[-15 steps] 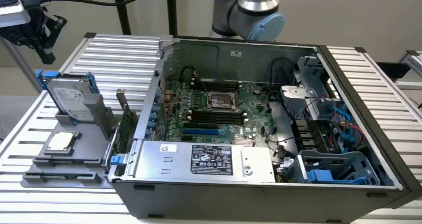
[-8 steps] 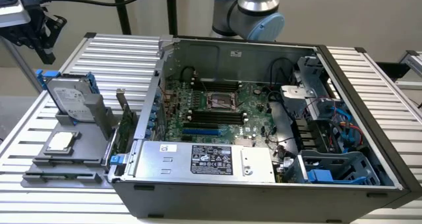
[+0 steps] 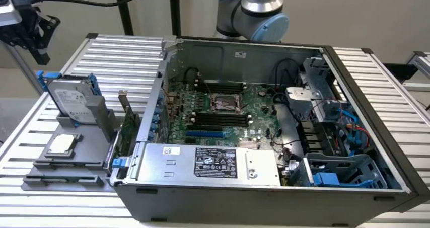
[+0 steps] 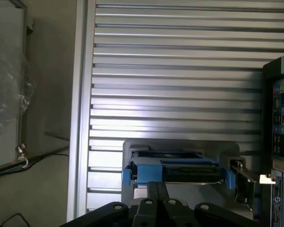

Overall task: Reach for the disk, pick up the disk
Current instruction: 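Pick up the disk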

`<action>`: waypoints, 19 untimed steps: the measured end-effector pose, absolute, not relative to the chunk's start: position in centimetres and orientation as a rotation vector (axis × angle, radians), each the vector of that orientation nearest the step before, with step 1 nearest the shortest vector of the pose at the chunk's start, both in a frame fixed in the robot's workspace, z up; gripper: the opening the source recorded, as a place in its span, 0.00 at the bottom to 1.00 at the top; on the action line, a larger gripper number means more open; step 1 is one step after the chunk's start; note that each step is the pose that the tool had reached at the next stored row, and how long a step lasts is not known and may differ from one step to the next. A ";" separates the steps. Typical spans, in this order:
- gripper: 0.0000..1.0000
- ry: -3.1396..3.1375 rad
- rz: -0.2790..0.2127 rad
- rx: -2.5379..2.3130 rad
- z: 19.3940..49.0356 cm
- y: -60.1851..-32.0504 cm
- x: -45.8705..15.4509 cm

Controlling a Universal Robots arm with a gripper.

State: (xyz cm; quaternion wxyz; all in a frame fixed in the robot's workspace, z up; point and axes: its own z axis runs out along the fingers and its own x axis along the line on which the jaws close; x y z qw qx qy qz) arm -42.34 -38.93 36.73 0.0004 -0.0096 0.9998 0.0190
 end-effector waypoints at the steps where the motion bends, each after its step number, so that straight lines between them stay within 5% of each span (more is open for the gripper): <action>1: 0.11 3.140 0.058 -0.031 36.7 -38.8 -42.4; 19: 0.11 3.120 0.055 -0.380 36.7 -38.6 -42.4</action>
